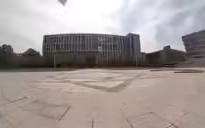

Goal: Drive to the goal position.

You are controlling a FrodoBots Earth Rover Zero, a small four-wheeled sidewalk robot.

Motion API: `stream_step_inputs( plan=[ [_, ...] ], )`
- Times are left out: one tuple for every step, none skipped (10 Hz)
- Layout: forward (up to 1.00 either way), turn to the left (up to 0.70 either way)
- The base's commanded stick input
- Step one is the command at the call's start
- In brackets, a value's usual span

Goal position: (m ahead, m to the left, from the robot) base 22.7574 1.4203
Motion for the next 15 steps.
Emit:
stream_step_inputs(
  plan=[
    [0.7, 0.0],
    [0.7, 0.0],
    [0.7, 0.0],
    [0.7, 0.0],
    [0.7, 0.0],
    [0.7, 0.0],
    [0.7, 0.0],
    [0.7, 0.0],
    [0.7, 0.0],
    [0.7, 0.0],
    [0.7, 0.0],
    [0.7, 0.0],
    [0.7, 0.0],
    [0.7, 0.0],
    [0.7, 0.0]
  ],
)
